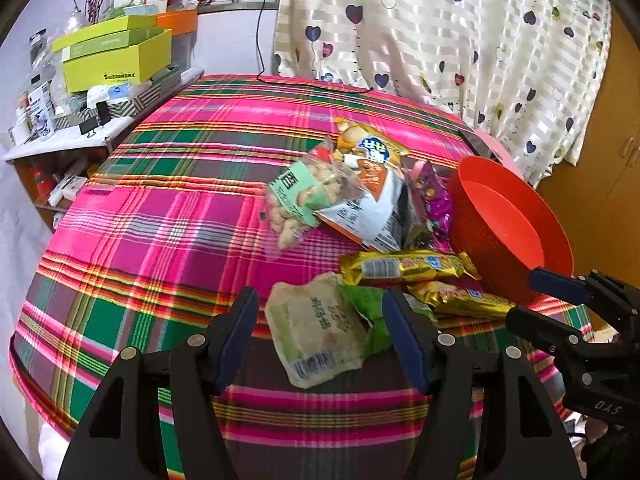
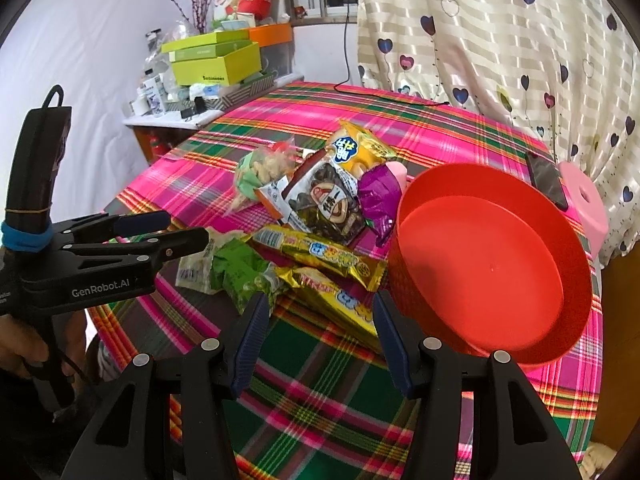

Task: Organize snacks
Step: 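Move both tools toward the pale cream bag and green pea bag, then grasp the pale cream bag with the left tool while the right tool grasps the green pea bag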

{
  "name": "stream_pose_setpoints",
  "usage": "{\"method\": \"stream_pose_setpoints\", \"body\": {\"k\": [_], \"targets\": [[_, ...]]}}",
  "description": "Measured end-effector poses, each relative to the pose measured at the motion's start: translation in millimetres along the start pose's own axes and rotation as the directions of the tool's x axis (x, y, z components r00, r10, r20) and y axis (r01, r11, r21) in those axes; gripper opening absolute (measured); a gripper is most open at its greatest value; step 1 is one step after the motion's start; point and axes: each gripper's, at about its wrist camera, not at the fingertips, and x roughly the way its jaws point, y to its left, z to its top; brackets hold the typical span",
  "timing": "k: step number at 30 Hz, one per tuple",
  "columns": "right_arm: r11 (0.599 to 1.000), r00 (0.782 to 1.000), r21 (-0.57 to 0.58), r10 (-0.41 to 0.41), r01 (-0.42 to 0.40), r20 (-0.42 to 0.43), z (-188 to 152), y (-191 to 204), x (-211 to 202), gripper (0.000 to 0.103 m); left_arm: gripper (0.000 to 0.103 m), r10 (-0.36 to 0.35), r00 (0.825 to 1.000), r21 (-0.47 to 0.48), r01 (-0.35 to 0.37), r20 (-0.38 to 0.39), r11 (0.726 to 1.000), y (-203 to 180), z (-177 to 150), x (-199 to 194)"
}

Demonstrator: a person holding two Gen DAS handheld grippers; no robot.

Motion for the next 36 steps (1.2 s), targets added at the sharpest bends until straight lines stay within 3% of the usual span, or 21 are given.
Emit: {"method": "stream_pose_setpoints", "body": {"k": [11, 21, 26, 29, 36], "targets": [[1.000, 1.000, -0.007, 0.020, -0.020, -0.010, 11, 5, 20, 0.053, 0.065, 0.004, 0.998, -0.051, -0.007, -0.055, 0.999, 25, -6, 18], [0.990, 0.994, -0.101, 0.096, -0.101, -0.054, 7, 23, 33, 0.053, 0.065, -0.060, 0.989, -0.050, 0.053, -0.136, 0.997, 16, -15, 40], [0.990, 0.993, -0.096, 0.101, -0.107, -0.062, 3, 22, 36, 0.053, 0.065, -0.040, 0.993, -0.016, 0.038, -0.110, 0.999, 9, -15, 43], [0.990, 0.993, -0.095, 0.100, -0.106, -0.066, 3, 21, 37, 0.053, 0.051, -0.061, 0.994, -0.011, 0.060, -0.088, 0.998, 10, -16, 41], [0.986, 0.991, -0.123, 0.107, -0.116, -0.082, 3, 25, 42, 0.053, 0.042, -0.085, 0.995, -0.036, 0.083, -0.059, 0.996, 23, -14, 33]]}}
